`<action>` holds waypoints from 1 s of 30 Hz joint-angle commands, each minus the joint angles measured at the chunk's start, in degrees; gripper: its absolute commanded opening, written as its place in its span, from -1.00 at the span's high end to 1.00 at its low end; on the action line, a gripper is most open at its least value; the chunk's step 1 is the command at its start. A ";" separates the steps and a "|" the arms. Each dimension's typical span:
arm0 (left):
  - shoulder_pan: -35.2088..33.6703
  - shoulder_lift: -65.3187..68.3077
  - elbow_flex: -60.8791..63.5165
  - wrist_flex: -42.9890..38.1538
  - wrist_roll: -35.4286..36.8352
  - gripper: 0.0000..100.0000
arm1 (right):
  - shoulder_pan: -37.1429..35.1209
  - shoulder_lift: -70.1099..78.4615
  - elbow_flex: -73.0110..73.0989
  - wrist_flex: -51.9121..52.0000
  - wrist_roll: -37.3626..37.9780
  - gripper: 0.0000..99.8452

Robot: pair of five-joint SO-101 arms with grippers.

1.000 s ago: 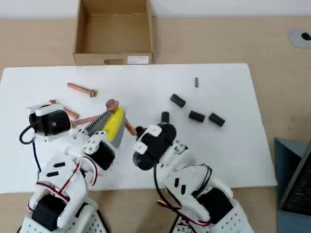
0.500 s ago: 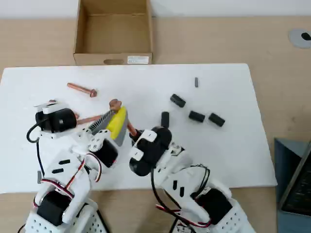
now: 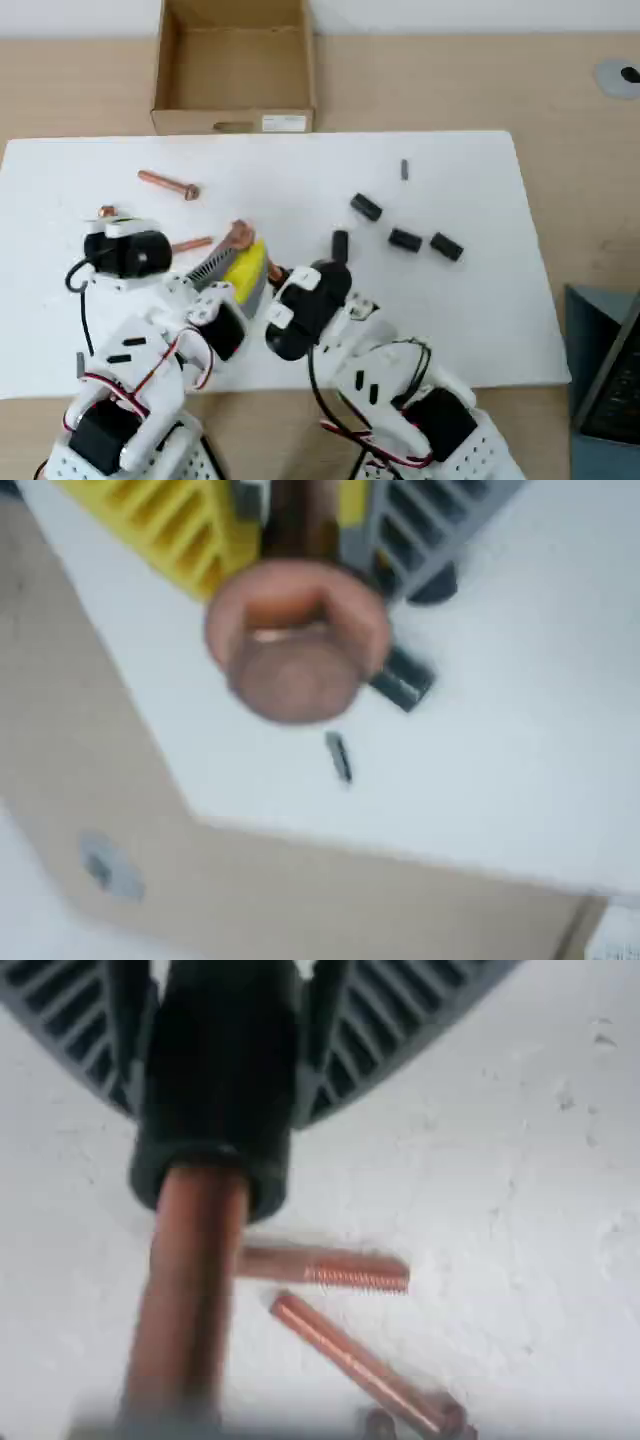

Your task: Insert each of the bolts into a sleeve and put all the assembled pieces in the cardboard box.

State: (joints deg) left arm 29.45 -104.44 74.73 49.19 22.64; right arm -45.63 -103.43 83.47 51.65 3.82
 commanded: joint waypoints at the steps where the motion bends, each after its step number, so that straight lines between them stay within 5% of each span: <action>1: 2.11 -0.13 -2.02 2.20 -1.14 1.00 | -0.84 -7.69 -2.95 -1.76 0.35 0.98; 16: 7.12 -0.04 1.05 3.87 -4.84 0.99 | -0.75 -7.69 -3.74 -1.76 0.35 0.98; 20: 7.03 0.04 0.44 3.69 -6.07 0.86 | -0.75 -7.69 -3.74 -1.76 0.35 0.98; 30: -2.55 0.22 -2.20 3.87 -8.79 0.63 | -0.75 -7.69 -3.65 -1.76 0.35 0.98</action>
State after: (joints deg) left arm 29.01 -104.18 76.40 53.05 14.55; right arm -46.07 -103.52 83.47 51.65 3.91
